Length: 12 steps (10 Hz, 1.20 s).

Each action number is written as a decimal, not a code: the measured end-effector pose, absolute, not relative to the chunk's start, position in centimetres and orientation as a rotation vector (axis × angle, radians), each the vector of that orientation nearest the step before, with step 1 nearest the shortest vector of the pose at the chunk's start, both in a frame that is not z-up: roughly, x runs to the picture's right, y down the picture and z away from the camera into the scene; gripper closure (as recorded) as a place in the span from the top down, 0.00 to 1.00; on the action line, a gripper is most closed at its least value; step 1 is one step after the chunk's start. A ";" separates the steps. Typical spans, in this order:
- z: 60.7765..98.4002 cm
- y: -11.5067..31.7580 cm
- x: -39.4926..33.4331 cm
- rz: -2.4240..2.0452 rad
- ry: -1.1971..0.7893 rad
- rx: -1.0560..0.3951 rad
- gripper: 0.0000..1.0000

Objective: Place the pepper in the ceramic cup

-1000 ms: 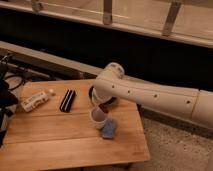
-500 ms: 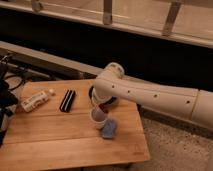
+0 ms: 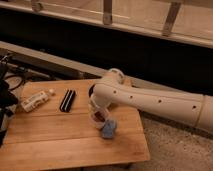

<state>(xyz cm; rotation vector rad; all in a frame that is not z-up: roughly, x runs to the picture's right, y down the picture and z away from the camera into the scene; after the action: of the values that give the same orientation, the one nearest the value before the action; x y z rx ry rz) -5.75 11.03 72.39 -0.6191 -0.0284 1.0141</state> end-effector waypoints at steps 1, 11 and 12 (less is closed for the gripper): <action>72.6 11.4 -6.2 1.007 -0.027 -0.633 0.06; 73.3 9.7 -4.6 1.017 -0.026 -0.599 0.11; 73.3 9.8 -4.5 1.018 -0.027 -0.599 0.12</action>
<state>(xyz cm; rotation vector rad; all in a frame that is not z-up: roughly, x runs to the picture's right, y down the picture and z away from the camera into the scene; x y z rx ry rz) -4.55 9.81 73.31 -0.5990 -0.0269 1.0176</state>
